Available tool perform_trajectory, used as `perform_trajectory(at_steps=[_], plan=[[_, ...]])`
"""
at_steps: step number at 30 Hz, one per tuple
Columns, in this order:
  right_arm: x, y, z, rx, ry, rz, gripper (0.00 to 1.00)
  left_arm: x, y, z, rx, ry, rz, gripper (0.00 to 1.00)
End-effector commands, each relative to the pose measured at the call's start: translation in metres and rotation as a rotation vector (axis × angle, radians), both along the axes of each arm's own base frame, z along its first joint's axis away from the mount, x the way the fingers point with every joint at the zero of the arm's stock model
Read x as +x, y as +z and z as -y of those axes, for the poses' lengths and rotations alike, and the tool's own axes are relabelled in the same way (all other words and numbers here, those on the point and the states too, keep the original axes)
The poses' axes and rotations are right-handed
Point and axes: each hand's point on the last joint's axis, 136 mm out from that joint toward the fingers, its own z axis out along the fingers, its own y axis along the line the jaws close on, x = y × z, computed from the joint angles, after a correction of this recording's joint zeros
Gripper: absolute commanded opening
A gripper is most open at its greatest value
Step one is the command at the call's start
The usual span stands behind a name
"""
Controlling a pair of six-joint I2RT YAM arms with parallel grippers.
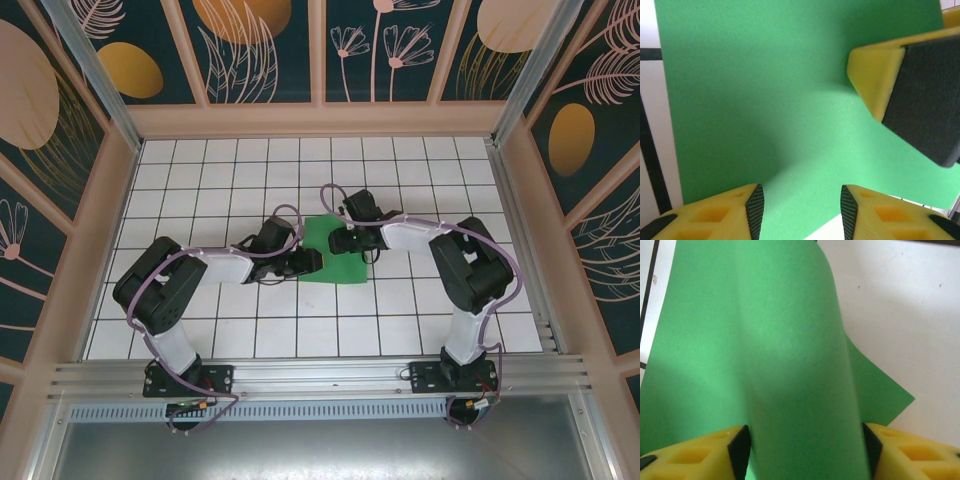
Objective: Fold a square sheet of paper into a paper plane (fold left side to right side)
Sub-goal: Pick up the square sheet of paper from the center of the table.
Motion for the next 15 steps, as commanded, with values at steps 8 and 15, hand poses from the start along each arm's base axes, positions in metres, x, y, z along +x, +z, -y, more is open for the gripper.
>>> perform_trajectory(at_steps=[8, 15], plan=[[-0.017, 0.057, -0.010, 0.209, 0.114, 0.047, 0.39, 0.032, 0.077, -0.022, -0.110, 0.074, 0.197, 0.57], [-0.030, 0.147, -0.006, 0.446, 0.267, 0.237, 0.37, 0.041, 0.155, -0.050, -0.218, 0.050, 0.445, 0.71]])
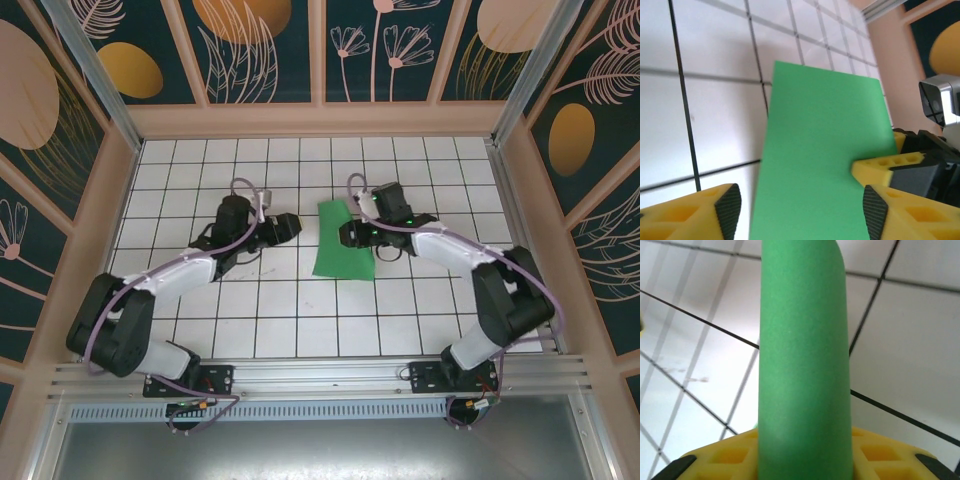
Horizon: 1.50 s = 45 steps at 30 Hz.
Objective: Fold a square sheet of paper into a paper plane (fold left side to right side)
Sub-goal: Pick up the square sheet of paper from the center of the table, then place a square sheet of paper at the center of the table.
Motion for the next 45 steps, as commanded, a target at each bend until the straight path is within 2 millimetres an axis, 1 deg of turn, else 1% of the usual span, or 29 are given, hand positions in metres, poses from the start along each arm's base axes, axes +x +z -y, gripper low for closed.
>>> perform_trajectory(at_steps=[1, 4, 6, 7, 10, 12, 15, 18, 22, 24, 26, 30, 31, 32, 35, 38, 40, 41, 42, 45], plan=[[-0.013, 0.069, -0.010, 0.156, 0.153, 0.187, 0.37, -0.011, 0.044, 0.006, -0.028, -0.112, 0.199, 0.73], [-0.028, 0.111, -0.008, 0.185, 0.218, 0.307, 0.37, -0.025, 0.081, 0.014, -0.074, -0.210, 0.357, 0.77], [-0.040, 0.135, -0.008, 0.210, 0.262, 0.358, 0.37, -0.035, 0.102, 0.019, -0.112, -0.270, 0.453, 0.79], [-0.046, 0.149, -0.008, 0.228, 0.286, 0.384, 0.37, -0.040, 0.112, 0.021, -0.129, -0.300, 0.497, 0.80], [-0.064, 0.181, -0.010, 0.285, 0.353, 0.429, 0.37, -0.049, 0.138, 0.027, -0.172, -0.370, 0.596, 0.81], [-0.074, 0.200, -0.011, 0.322, 0.391, 0.452, 0.37, -0.054, 0.151, 0.032, -0.199, -0.417, 0.643, 0.82], [-0.090, 0.223, -0.013, 0.378, 0.449, 0.480, 0.37, -0.059, 0.164, 0.037, -0.225, -0.478, 0.684, 0.83], [-0.101, 0.238, -0.015, 0.421, 0.493, 0.495, 0.37, -0.067, 0.175, 0.041, -0.256, -0.534, 0.722, 0.83], [-0.103, 0.242, -0.015, 0.433, 0.499, 0.501, 0.37, -0.081, 0.186, 0.048, -0.293, -0.606, 0.766, 0.82], [-0.101, 0.240, -0.015, 0.429, 0.489, 0.502, 0.37, -0.084, 0.187, 0.050, -0.297, -0.622, 0.771, 0.77], [-0.097, 0.239, -0.014, 0.419, 0.467, 0.507, 0.38, -0.083, 0.187, 0.051, -0.296, -0.613, 0.767, 0.64], [-0.084, 0.233, -0.007, 0.378, 0.390, 0.520, 0.39, -0.077, 0.182, 0.050, -0.293, -0.577, 0.741, 0.29], [-0.082, 0.232, -0.004, 0.372, 0.375, 0.521, 0.39, -0.076, 0.181, 0.050, -0.291, -0.570, 0.737, 0.23], [-0.079, 0.230, -0.002, 0.366, 0.357, 0.519, 0.39, -0.075, 0.180, 0.050, -0.289, -0.562, 0.733, 0.16], [-0.072, 0.227, 0.006, 0.349, 0.307, 0.519, 0.40, -0.072, 0.173, 0.049, -0.273, -0.541, 0.716, 0.04], [-0.067, 0.220, 0.013, 0.324, 0.260, 0.516, 0.48, -0.065, 0.165, 0.049, -0.252, -0.513, 0.682, 0.00], [-0.061, 0.216, 0.019, 0.290, 0.212, 0.516, 0.52, -0.055, 0.156, 0.049, -0.223, -0.477, 0.633, 0.00], [-0.056, 0.211, 0.023, 0.265, 0.179, 0.514, 0.55, -0.047, 0.147, 0.049, -0.192, -0.447, 0.587, 0.00], [-0.051, 0.206, 0.028, 0.234, 0.138, 0.511, 0.61, -0.039, 0.136, 0.049, -0.159, -0.423, 0.539, 0.00], [-0.034, 0.189, 0.046, 0.136, 0.009, 0.497, 0.71, -0.024, 0.107, 0.050, -0.096, -0.393, 0.419, 0.00]])
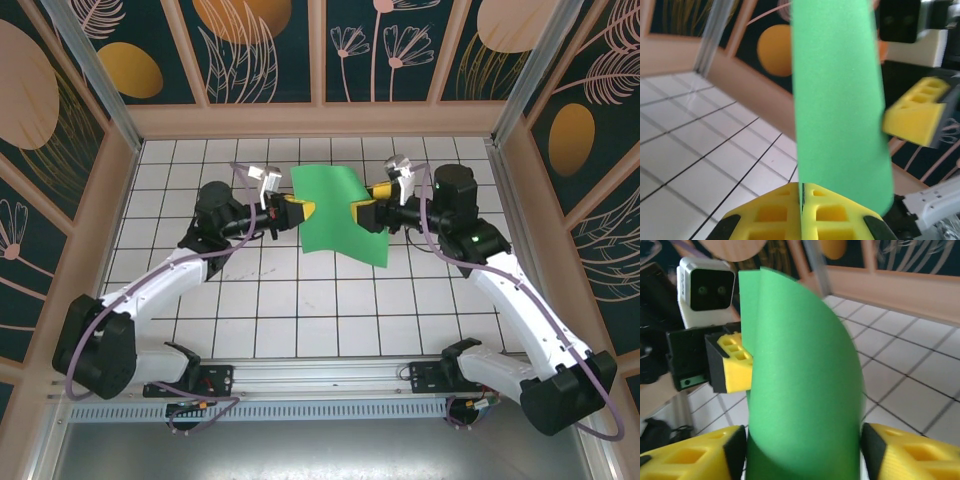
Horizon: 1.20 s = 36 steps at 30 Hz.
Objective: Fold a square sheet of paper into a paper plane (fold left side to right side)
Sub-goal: Place a square sheet of paper at the center of the table, then first fold in half a square sheet of paper at the center of the table.
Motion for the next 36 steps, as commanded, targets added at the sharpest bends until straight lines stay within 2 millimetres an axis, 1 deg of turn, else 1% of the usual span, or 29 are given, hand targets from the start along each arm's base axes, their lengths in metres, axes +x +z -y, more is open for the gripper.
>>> perform_trajectory(at_steps=[1, 3, 5, 7, 8, 10, 11, 12, 13, 15, 16, 18, 21, 25, 27, 32, 36], plan=[[0.021, -0.024, 0.029, -0.090, -0.213, -0.030, 0.72, 0.023, -0.040, 0.000, 0.118, 0.079, -0.139, 0.00], [0.026, -0.036, 0.037, -0.118, -0.267, -0.056, 0.76, 0.031, -0.063, 0.002, 0.161, 0.093, -0.213, 0.00], [0.028, -0.046, 0.041, -0.132, -0.295, -0.082, 0.77, 0.039, -0.084, 0.004, 0.200, 0.103, -0.275, 0.00], [0.028, -0.055, 0.044, -0.137, -0.318, -0.108, 0.77, 0.046, -0.108, 0.006, 0.246, 0.114, -0.344, 0.00], [0.029, -0.060, 0.046, -0.138, -0.329, -0.122, 0.77, 0.049, -0.120, 0.006, 0.268, 0.121, -0.376, 0.00], [0.029, -0.070, 0.047, -0.137, -0.341, -0.152, 0.77, 0.053, -0.150, 0.004, 0.322, 0.140, -0.448, 0.00], [0.029, -0.075, 0.047, -0.134, -0.349, -0.167, 0.77, 0.060, -0.154, 0.006, 0.336, 0.152, -0.460, 0.00], [0.029, -0.081, 0.047, -0.129, -0.354, -0.186, 0.76, 0.062, -0.171, 0.005, 0.367, 0.162, -0.492, 0.00], [0.029, -0.087, 0.047, -0.124, -0.357, -0.206, 0.75, 0.064, -0.182, 0.004, 0.388, 0.170, -0.516, 0.00], [0.030, -0.102, 0.044, -0.109, -0.362, -0.261, 0.64, 0.068, -0.206, 0.000, 0.438, 0.201, -0.562, 0.00], [0.030, -0.108, 0.043, -0.101, -0.360, -0.285, 0.60, 0.069, -0.215, -0.003, 0.463, 0.214, -0.578, 0.00], [0.031, -0.126, 0.038, -0.094, -0.352, -0.349, 0.49, 0.072, -0.231, -0.007, 0.512, 0.238, -0.595, 0.00], [0.034, -0.151, 0.030, -0.096, -0.337, -0.429, 0.32, 0.076, -0.244, -0.011, 0.559, 0.257, -0.602, 0.00], [0.046, -0.181, 0.024, -0.121, -0.347, -0.508, 0.07, 0.079, -0.251, -0.013, 0.604, 0.261, -0.601, 0.00], [0.053, -0.192, 0.022, -0.139, -0.353, -0.535, 0.00, 0.079, -0.252, -0.013, 0.612, 0.259, -0.603, 0.00], [0.070, -0.224, 0.011, -0.185, -0.343, -0.609, 0.00, 0.081, -0.253, -0.013, 0.633, 0.252, -0.599, 0.00], [0.084, -0.250, 0.007, -0.225, -0.357, -0.656, 0.00, 0.083, -0.255, -0.013, 0.650, 0.247, -0.600, 0.00]])
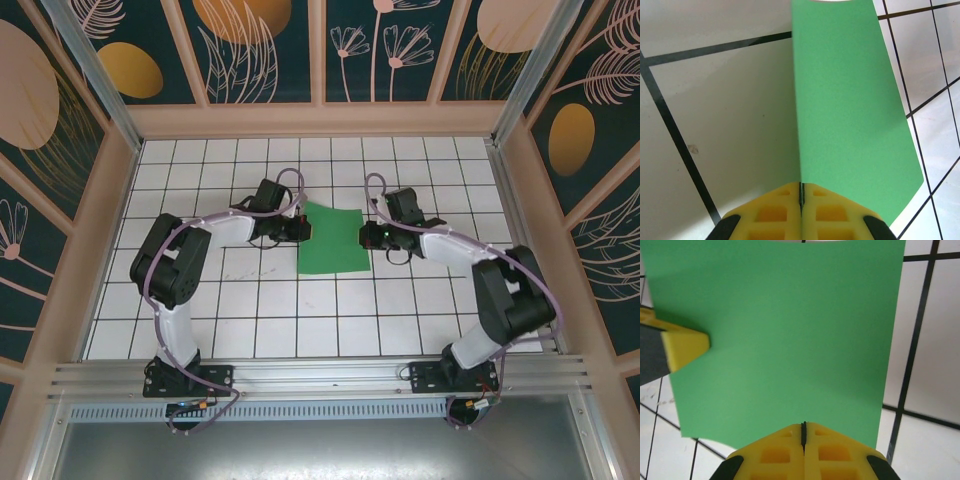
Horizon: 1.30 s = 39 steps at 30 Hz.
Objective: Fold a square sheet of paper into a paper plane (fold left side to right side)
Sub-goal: First fold in half a square sheet of paper at the center of the table.
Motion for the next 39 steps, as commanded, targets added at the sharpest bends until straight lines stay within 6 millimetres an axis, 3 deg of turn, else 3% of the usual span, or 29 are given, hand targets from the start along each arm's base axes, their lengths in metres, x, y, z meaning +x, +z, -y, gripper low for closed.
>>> perform_trajectory(at_steps=[1, 6, 11, 14, 18, 23, 28, 39], plan=[[0.021, -0.002, -0.010, 0.019, -0.006, 0.008, 0.00, 0.001, -0.010, -0.003, 0.046, -0.020, -0.016, 0.00], [0.033, -0.034, -0.011, -0.031, -0.028, -0.060, 0.00, 0.003, -0.011, -0.003, 0.057, -0.023, -0.018, 0.00], [0.024, -0.056, -0.010, -0.071, -0.023, -0.116, 0.00, 0.005, -0.008, -0.002, 0.058, -0.028, -0.014, 0.01], [0.016, -0.063, -0.005, -0.101, -0.028, -0.135, 0.00, 0.005, 0.000, 0.003, 0.024, -0.031, -0.011, 0.17], [0.005, -0.067, 0.002, -0.117, -0.036, -0.149, 0.00, 0.004, 0.018, 0.014, -0.064, -0.030, -0.019, 0.37], [-0.001, -0.071, 0.005, -0.115, -0.040, -0.156, 0.00, 0.000, 0.052, 0.035, -0.262, -0.057, -0.026, 0.46], [-0.002, -0.073, 0.002, -0.097, -0.039, -0.160, 0.00, -0.004, 0.073, 0.050, -0.399, -0.090, -0.039, 0.54], [0.002, -0.056, -0.005, -0.037, -0.039, -0.112, 0.00, -0.003, 0.056, 0.079, -0.428, -0.133, -0.088, 0.59]])
